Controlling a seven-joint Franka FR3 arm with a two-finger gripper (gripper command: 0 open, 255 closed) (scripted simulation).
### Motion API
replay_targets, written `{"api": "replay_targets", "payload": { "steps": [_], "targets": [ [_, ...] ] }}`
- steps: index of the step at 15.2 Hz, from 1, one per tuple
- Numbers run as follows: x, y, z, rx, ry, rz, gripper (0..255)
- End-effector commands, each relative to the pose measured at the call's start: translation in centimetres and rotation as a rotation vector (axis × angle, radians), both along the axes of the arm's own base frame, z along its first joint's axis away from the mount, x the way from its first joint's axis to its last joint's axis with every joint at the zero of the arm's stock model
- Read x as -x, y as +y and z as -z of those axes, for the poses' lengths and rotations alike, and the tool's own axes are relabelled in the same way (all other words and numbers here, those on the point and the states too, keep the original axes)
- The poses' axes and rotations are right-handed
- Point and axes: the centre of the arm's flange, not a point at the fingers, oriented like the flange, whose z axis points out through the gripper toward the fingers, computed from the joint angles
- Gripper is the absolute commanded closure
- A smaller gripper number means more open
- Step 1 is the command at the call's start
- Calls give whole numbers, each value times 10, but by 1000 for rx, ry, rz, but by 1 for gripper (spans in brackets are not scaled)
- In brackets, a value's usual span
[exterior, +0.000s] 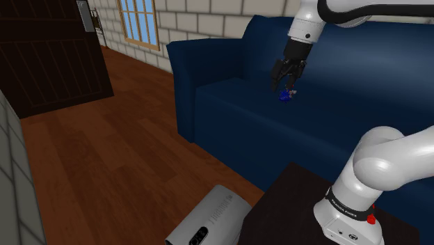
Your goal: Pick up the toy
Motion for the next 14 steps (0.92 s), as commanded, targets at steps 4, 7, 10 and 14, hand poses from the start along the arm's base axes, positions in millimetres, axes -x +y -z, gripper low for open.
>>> {"api": "replay_targets", "payload": {
  "steps": [4, 7, 10, 14],
  "targets": [
    [-28, -27, 9, 3, 23, 70, 0],
    [-55, -55, 19, 7, 46, 141, 0],
    [-79, -86, 30, 10, 69, 211, 0],
    [-107, -129, 44, 14, 100, 305, 0]
  ]
}}
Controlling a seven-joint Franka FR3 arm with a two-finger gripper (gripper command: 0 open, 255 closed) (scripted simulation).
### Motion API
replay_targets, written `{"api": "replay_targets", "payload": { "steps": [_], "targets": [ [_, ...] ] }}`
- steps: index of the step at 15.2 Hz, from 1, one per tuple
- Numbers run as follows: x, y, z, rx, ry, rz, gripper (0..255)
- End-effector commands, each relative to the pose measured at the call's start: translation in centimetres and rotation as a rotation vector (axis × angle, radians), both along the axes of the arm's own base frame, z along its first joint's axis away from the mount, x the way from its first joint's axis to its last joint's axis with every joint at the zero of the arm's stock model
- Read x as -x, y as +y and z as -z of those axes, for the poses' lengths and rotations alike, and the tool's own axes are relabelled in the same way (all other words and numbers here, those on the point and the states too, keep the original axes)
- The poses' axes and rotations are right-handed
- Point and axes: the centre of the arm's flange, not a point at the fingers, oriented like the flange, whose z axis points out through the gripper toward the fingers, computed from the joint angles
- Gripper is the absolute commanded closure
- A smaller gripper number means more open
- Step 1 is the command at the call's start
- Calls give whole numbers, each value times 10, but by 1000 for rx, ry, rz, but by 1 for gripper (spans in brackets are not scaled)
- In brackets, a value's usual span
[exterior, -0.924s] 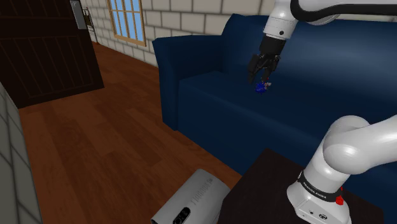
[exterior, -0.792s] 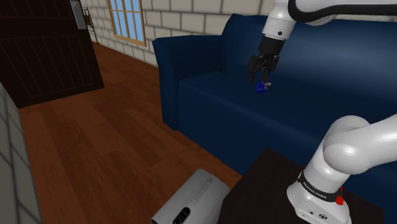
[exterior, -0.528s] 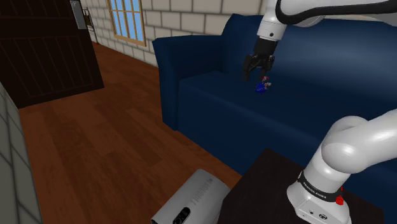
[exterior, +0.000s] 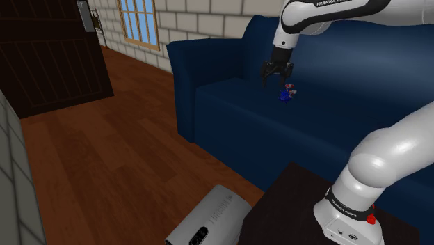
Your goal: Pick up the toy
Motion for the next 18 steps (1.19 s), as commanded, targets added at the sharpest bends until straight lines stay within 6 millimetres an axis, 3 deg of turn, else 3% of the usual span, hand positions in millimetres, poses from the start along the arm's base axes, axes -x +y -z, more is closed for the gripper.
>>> {"api": "replay_targets", "payload": {
  "steps": [1, 10, 18],
  "targets": [
    [-11, -22, 8, 3, 16, 48, 0],
    [-55, -129, 43, 13, 86, 260, 0],
    [-71, -229, 75, 21, 147, 448, 0]
  ]
}}
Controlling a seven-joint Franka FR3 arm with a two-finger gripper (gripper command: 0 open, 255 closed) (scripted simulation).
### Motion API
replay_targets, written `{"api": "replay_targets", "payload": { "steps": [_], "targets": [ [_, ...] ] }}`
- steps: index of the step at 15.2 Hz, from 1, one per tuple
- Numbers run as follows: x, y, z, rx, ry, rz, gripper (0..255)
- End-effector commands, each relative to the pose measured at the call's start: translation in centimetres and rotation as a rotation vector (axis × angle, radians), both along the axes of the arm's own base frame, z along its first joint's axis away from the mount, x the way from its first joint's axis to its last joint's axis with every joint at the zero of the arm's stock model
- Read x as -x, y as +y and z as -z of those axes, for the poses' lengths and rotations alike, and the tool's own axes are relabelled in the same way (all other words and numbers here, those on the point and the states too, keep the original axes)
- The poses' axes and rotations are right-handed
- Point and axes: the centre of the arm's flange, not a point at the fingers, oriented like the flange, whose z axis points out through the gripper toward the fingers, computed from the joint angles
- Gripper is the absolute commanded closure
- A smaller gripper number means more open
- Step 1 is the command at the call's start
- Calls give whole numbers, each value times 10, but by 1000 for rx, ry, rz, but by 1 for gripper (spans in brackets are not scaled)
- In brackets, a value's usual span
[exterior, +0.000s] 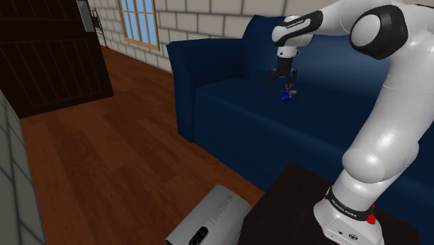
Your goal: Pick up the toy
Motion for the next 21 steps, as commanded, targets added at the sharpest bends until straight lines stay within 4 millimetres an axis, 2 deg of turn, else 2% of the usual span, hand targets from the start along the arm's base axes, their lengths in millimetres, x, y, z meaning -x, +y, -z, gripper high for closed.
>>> {"api": "replay_targets", "payload": {
  "steps": [1, 8, 9, 16, 18, 19, 21],
  "targets": [
    [-3, -24, 7, 3, 16, 48, 0],
    [2, -113, 35, 10, 70, 212, 0],
    [2, -115, 35, 11, 71, 216, 0],
    [2, -115, 75, 11, 71, 216, 0],
    [2, -115, 75, 11, 71, 216, 0],
    [2, -116, 75, 11, 71, 216, 255],
    [2, -116, 75, 11, 71, 216, 255]
  ]
}}
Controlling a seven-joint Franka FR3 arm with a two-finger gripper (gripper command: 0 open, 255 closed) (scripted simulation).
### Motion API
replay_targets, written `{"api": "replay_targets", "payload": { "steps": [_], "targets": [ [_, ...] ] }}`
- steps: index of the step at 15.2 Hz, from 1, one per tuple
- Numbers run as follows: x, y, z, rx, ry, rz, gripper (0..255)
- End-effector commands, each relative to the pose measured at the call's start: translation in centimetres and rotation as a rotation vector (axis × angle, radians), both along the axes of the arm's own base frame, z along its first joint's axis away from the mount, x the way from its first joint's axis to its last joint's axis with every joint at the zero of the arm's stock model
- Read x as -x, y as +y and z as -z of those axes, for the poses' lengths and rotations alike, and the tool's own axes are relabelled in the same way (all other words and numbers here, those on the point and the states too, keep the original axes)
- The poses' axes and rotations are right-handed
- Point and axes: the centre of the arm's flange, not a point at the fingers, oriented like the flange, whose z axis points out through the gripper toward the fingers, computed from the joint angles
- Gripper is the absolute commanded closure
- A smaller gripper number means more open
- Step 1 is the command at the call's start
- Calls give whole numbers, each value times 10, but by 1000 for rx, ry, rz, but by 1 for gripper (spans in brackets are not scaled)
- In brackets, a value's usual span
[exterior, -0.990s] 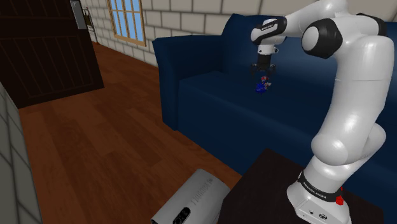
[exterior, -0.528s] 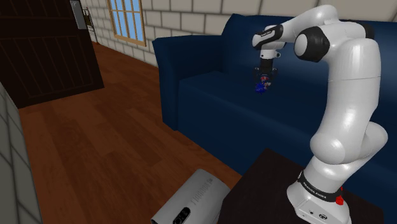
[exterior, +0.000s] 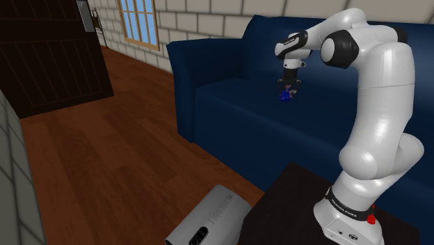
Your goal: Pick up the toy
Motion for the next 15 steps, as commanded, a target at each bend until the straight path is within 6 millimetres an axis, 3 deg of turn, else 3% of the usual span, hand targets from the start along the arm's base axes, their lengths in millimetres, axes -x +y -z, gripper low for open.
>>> {"api": "replay_targets", "payload": {
  "steps": [1, 7, 15],
  "targets": [
    [0, 0, 1, -1, 1, 0, 255],
    [0, 1, 1, -1, 1, 0, 255],
    [0, 1, -41, -1, 1, 0, 255]
  ]
}}
